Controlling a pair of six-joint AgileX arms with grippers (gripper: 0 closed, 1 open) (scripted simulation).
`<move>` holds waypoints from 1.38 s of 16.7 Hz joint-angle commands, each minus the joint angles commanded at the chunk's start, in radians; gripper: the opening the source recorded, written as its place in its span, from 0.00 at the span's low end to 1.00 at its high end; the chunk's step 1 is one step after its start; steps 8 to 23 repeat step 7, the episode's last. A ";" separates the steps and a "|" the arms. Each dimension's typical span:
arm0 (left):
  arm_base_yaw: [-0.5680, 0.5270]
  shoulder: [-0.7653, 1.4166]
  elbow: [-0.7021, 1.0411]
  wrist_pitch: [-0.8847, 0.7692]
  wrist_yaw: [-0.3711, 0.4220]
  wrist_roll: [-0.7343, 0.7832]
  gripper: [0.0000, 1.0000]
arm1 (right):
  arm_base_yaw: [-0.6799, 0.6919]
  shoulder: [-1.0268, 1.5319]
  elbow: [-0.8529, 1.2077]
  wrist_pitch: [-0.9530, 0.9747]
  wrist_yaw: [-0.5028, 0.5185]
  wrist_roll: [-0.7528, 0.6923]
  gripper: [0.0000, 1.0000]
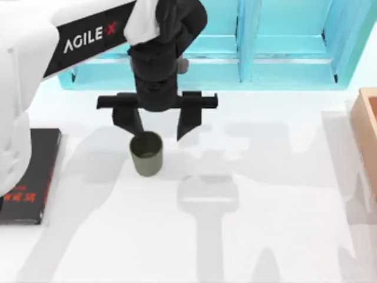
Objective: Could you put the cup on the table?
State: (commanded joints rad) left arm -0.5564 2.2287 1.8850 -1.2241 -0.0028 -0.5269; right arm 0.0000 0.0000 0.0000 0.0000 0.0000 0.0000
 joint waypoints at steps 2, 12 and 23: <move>0.000 0.000 0.000 0.000 0.000 0.000 1.00 | 0.000 0.000 0.000 0.000 0.000 0.000 1.00; 0.000 0.000 0.000 0.000 0.000 0.000 1.00 | 0.000 0.000 0.000 0.000 0.000 0.000 1.00; 0.000 0.000 0.000 0.000 0.000 0.000 1.00 | 0.000 0.000 0.000 0.000 0.000 0.000 1.00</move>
